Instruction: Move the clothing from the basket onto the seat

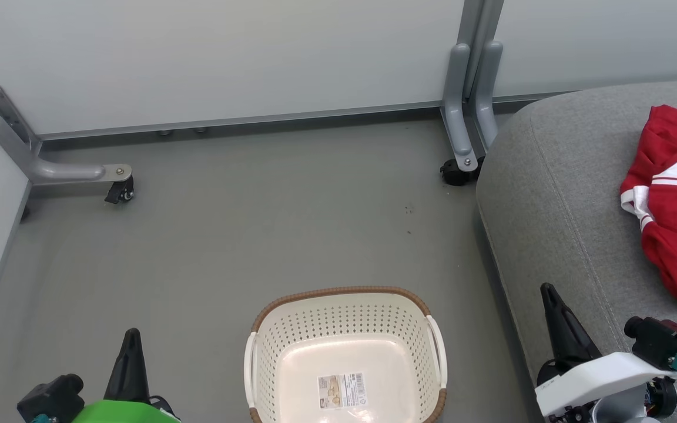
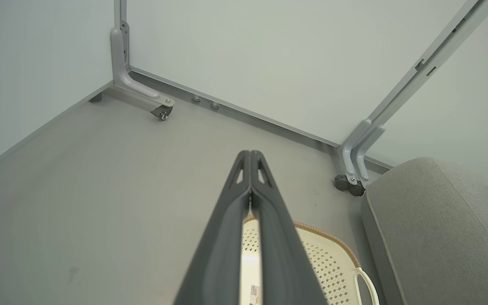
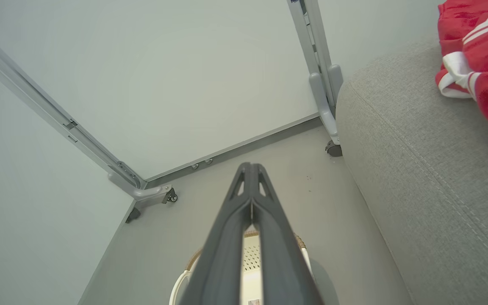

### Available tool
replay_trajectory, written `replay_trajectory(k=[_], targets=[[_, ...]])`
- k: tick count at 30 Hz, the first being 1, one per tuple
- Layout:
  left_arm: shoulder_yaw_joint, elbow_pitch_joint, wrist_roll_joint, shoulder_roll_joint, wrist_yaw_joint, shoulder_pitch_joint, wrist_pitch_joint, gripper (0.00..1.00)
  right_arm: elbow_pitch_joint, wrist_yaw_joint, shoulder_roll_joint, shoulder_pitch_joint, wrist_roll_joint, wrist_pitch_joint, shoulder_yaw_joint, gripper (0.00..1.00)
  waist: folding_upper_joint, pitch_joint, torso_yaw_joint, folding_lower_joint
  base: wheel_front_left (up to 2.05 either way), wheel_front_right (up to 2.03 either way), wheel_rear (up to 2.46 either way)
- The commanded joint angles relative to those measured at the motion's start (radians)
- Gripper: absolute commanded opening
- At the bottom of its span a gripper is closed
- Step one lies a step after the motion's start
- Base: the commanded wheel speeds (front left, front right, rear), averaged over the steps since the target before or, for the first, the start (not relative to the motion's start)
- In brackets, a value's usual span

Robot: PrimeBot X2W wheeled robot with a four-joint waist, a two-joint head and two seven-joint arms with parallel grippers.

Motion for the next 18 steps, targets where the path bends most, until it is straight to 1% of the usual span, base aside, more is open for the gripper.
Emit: replay_trajectory(k=[1,18], targets=[[0.007,-0.011,-0.043,-0.001,-0.004,-0.033,0.007,0.0,-0.004,0.0,-0.006,-0.027,0.044,0.005,-0.005,0.0,0.0,0.0,0.0,0.0,0.0,0.0,0.0],[0.029,-0.008,-0.294,-0.004,-0.014,-0.069,0.07,0.0,0.048,0.0,-0.017,-0.07,0.313,0.029,-0.021,0.0,0.0,-0.005,0.002,0.0,0.0,0.0,0.0]])
